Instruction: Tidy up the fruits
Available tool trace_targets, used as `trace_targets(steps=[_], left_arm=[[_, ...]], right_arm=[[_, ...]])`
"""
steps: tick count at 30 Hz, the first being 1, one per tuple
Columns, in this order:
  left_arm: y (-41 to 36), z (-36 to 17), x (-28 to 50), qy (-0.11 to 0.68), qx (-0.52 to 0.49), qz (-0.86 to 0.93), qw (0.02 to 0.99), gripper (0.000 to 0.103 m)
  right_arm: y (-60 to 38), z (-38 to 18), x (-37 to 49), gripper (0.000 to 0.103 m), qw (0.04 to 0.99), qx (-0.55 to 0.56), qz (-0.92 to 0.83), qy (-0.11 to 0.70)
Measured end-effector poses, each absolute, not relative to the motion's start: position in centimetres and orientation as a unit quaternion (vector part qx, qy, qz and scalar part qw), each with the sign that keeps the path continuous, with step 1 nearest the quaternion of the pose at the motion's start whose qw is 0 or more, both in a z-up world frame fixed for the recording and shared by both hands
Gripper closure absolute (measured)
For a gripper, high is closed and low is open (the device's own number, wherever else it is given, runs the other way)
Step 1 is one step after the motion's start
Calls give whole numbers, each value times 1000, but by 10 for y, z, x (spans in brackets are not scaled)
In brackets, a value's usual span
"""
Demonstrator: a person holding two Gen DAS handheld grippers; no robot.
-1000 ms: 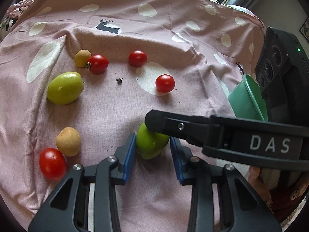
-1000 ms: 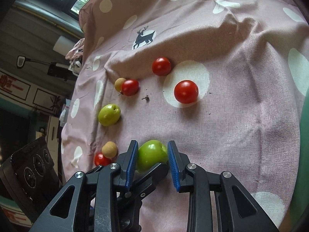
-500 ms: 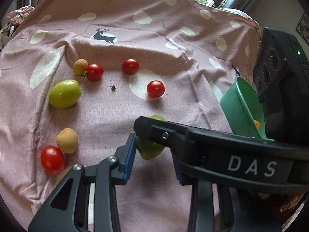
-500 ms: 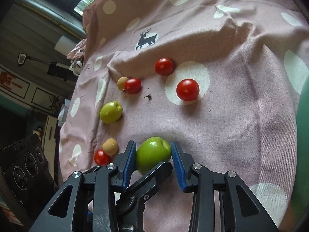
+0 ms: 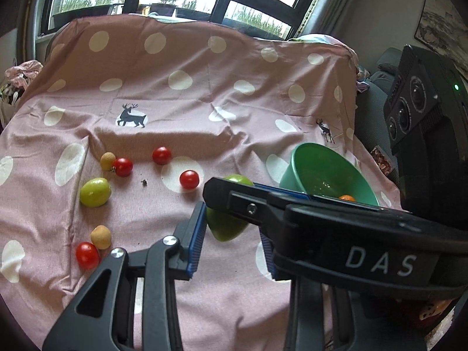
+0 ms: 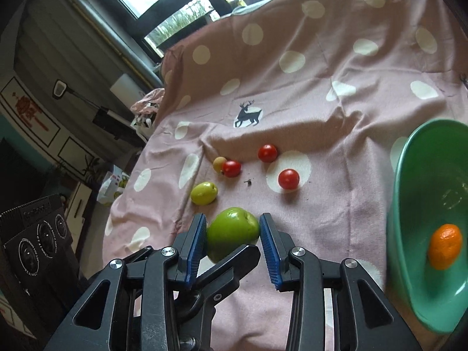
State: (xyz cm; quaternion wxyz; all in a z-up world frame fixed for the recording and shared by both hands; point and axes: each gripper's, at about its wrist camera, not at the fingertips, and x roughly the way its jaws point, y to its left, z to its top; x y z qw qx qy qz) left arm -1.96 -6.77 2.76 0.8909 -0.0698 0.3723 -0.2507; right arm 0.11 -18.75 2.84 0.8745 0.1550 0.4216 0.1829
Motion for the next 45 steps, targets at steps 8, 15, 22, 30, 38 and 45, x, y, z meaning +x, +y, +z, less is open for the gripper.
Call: trace_targets(steps=[8,15,22,30,38,45], left_arm=[[-113,48,-30,363,-52,-296,882,68],[-160,53,-36,360,-23,-332,871,68],[-203,38,-26,379,-15,-369,849,68],[-244,20,-19,403,-13,-391,828,68],[-264,9,-14,421,-7,-395,816,68],[-272,4,-14,427,-3,-397,812,68]], right_arm=[[-230,50,-23,63,896,165,156,382],[-275,53,-44,63,904,201,120,356],[-313,46,-48,63,906,217,76,356],[-353,29,-48,63,896,237,34,374],[-378,15,-47,63,884,262,18,387],[-388,9,-47,63,879,272,13,390]])
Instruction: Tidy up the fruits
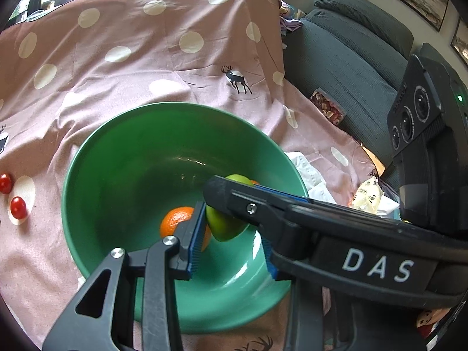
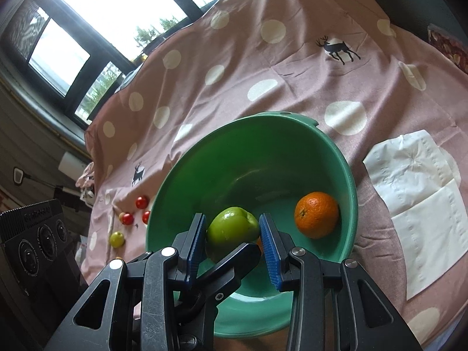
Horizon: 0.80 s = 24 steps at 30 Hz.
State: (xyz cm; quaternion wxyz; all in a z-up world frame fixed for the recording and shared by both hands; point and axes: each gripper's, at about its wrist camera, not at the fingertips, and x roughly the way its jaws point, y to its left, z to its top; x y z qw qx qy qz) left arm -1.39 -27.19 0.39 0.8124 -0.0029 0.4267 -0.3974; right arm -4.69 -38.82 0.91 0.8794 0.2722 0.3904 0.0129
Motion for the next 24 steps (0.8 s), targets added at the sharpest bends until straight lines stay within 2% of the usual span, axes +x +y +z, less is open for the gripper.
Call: trace_targets(steps=[13,15,17,18,22,24], left_arm=[[-278,1,-15,432,0,-403,807,66],[-277,2,-17,428,-2,-405,808,64],[-274,5,-19,422,-6,-409,809,57],[-272,7,-20,419,-7,-409,811,56],[-260,15,-21,408,-15,-407,817,44],[-250,21,-21,403,-24,-408,819,43]], right_arm=[[-398,8,-48,63,874,289,3,390],[-399,8,-48,63,874,294,4,388],[-399,10,-50,62,877,295,6,380],[-399,12,-50,60,879,295,8,375],[-397,20,-54,53,887,290,9,360],[-395,22,-54,51,890,286,3,356]])
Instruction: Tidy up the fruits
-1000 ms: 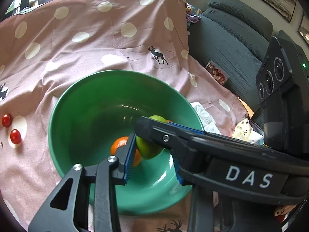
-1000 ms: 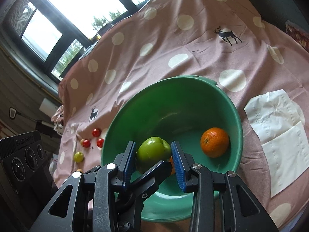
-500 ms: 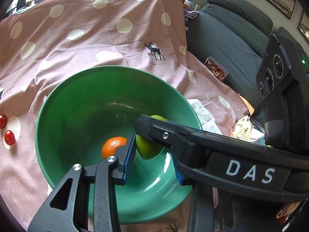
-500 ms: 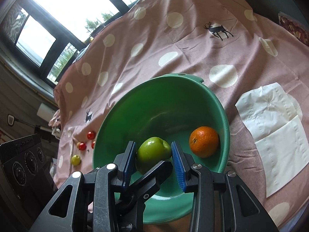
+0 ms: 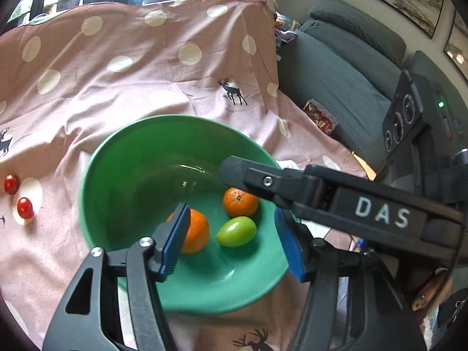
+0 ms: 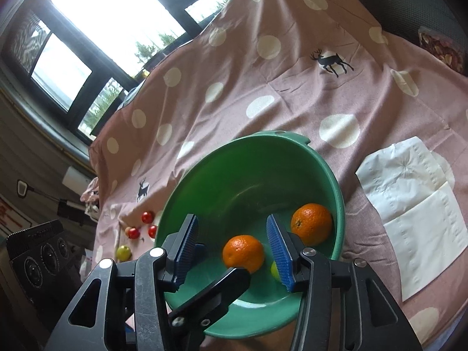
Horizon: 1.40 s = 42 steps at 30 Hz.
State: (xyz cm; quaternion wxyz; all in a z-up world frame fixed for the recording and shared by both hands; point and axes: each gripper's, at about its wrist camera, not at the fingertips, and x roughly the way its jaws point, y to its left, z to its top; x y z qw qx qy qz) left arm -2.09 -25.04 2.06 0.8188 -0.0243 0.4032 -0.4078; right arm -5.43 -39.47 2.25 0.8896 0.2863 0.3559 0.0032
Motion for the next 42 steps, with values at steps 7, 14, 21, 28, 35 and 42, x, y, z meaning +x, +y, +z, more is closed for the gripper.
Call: trace_targets(steps=[7,14,21,28,35,42], left_arm=[[-199,39,-22,380,-47,-384,840,34],[-128,49,-20,372,-45,-321,870,33],[-44,55,-18,358,-59,-248,898,33],[26,41,-4,356,-99,-186,910,33],[79,18,19,383,-161,-140,899,33],[90,0,31,409,-173,-138,885,34]], right_arm=[[-381,30,-51,46,898,278,17,342],[-354,41,-49,46,906,265,72,323],[-321,48,-45,46,912,243,101,315],[-277,45,-30,46,910,214,125,333],[-224,25,9,46,845,260,225,411],[-166,1,61,46,790,273,237,495]])
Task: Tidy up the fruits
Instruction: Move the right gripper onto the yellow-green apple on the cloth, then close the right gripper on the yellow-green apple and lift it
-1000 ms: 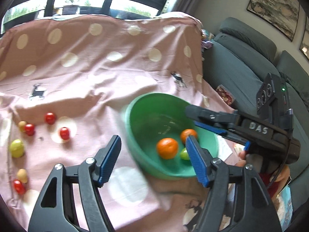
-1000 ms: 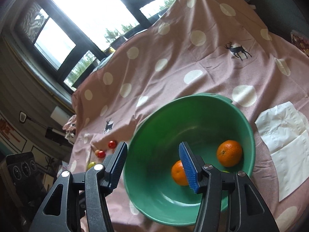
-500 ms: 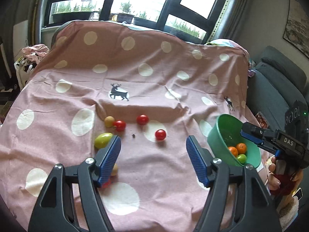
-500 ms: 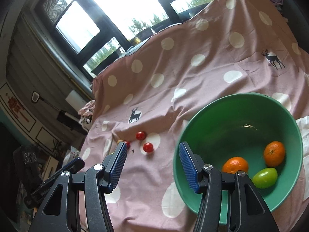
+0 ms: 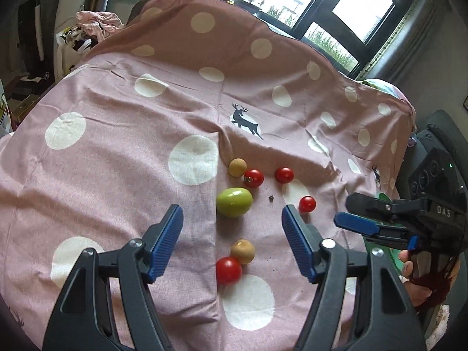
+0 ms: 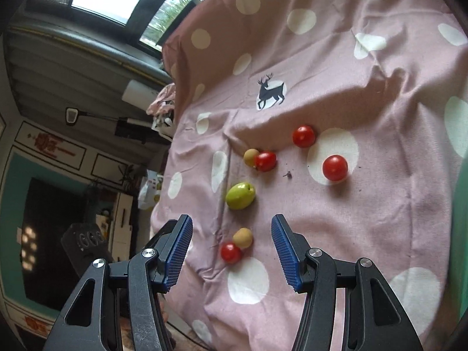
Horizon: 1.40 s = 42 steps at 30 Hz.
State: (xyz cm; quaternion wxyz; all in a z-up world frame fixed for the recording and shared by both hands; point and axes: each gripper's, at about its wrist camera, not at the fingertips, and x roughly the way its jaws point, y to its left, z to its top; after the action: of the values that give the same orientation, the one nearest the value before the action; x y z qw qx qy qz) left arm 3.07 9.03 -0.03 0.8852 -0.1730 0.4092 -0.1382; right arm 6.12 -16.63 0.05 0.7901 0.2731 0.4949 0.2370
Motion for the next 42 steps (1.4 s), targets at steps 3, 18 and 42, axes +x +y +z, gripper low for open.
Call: trace_targets(steps=[3,18,42], left_arm=[[91,-7,36,420,-171,-142,880,34],[97,-16,43,437,-173,-130,873,34],[54,-14,37,443,-161,-189,862,45]], right_arm=[[-144,-12,77,46,779,253,232,524],[-89,-45,127,46,773,186,197,574],[-114,-46,111,63,781,230,216,540]])
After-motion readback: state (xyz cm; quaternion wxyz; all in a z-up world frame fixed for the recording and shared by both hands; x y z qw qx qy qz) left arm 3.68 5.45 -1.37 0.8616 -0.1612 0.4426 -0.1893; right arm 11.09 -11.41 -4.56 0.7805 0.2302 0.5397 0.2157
